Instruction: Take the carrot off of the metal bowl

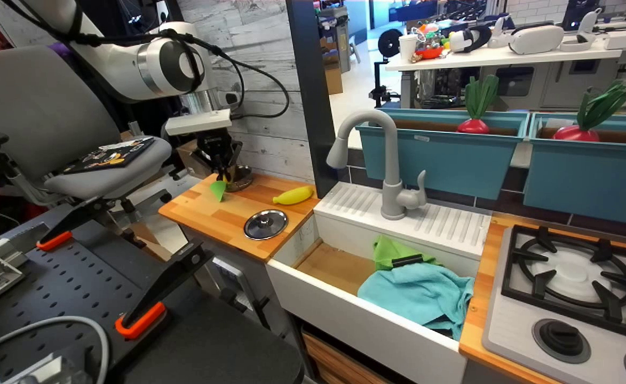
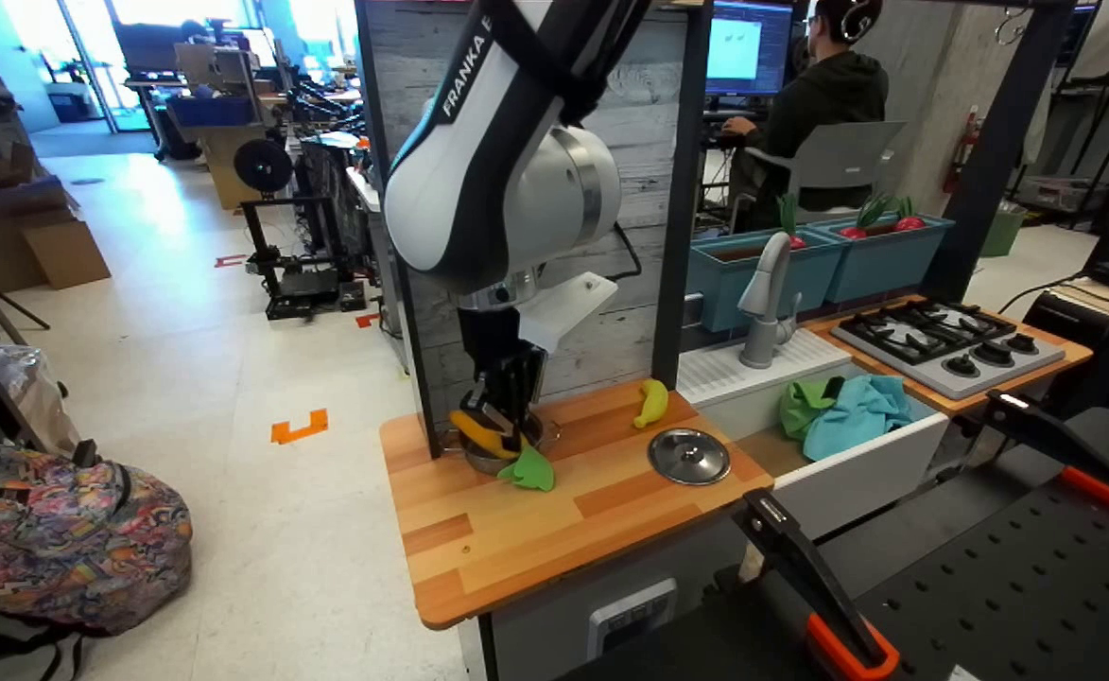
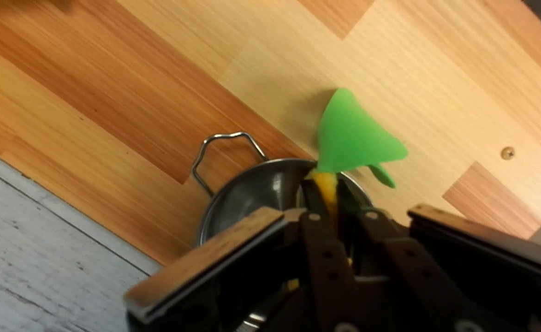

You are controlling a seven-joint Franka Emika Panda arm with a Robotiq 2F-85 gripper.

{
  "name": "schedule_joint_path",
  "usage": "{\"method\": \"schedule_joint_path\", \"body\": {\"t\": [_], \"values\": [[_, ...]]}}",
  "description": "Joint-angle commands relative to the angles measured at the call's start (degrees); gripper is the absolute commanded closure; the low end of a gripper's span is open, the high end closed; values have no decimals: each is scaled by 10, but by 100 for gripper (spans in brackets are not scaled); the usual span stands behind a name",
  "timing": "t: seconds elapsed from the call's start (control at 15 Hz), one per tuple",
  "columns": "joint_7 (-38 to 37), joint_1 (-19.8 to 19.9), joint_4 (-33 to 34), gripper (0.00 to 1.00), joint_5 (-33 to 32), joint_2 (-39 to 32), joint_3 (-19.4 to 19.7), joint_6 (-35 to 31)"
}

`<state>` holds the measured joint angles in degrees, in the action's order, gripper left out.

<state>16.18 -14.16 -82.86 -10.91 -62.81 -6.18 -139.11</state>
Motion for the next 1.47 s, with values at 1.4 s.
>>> {"method": "schedule_joint_path", "body": {"t": [1.4], "values": [[26,-51,-208,98,-171,112,20,-64]]}}
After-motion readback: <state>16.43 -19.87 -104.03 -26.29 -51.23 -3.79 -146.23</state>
